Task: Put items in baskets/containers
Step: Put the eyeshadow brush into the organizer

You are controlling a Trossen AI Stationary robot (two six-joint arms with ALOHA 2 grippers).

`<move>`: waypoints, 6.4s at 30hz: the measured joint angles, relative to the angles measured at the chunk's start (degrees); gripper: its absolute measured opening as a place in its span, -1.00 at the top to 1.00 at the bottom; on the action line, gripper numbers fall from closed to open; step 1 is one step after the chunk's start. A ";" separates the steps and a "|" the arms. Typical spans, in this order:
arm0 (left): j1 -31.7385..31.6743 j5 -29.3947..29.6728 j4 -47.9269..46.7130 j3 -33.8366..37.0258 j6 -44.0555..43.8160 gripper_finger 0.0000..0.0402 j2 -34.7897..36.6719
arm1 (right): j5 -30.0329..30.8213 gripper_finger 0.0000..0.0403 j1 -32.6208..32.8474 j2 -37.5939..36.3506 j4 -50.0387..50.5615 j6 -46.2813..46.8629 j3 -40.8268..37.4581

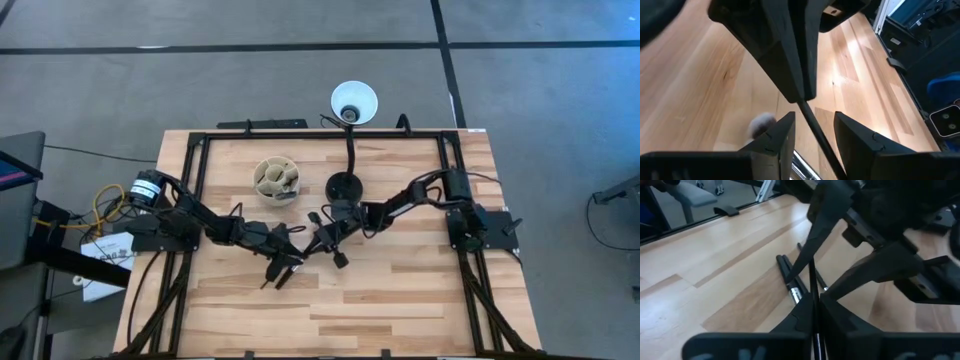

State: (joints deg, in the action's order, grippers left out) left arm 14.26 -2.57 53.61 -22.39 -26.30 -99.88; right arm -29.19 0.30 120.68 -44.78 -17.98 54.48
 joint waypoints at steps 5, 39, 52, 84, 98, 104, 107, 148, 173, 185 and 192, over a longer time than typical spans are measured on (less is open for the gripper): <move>0.00 0.01 -0.33 0.00 -0.09 0.44 0.00 | -0.03 0.90 -0.44 0.00 -0.72 -0.40 0.02; 0.78 16.29 -1.29 0.01 22.14 0.94 23.58 | 16.11 0.29 0.91 -30.86 28.65 6.55 -1.96; 0.90 16.52 -1.75 0.04 29.72 0.94 27.56 | 17.38 0.37 1.17 -22.31 -3.72 7.93 -2.27; 0.65 19.28 -2.14 0.04 29.47 0.91 27.52 | 17.36 0.91 1.57 -22.40 -8.82 11.96 -1.73; 0.59 25.94 -2.19 0.07 30.60 0.36 27.50 | 36.42 0.96 4.82 -25.87 2.06 9.37 -1.70; 0.69 25.51 -2.11 0.09 30.58 0.32 27.52 | 57.00 0.98 5.37 -24.43 0.76 4.32 -1.57; 0.61 25.72 -2.05 0.09 30.58 0.34 27.52 | 57.86 0.97 3.32 -20.70 -1.65 4.64 -1.75; 12.87 28.78 -14.90 0.07 11.64 0.37 25.77 | 57.64 0.17 3.09 -14.31 8.64 4.08 9.97; 29.81 56.49 -18.41 -2.94 -19.89 0.37 -7.44 | 57.34 0.26 8.09 -27.35 25.15 7.03 10.09; 29.83 59.29 -18.10 -2.77 -20.79 0.63 -10.93 | 56.09 0.32 7.41 -26.45 25.18 6.99 9.94; 28.73 56.81 -17.67 0.21 -25.96 0.92 -8.93 | 49.90 0.34 7.40 -26.45 28.85 7.01 9.94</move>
State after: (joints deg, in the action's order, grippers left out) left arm 42.99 54.24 35.93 -22.18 -52.27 -108.80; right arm 20.71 7.69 94.24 -15.93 -10.96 64.42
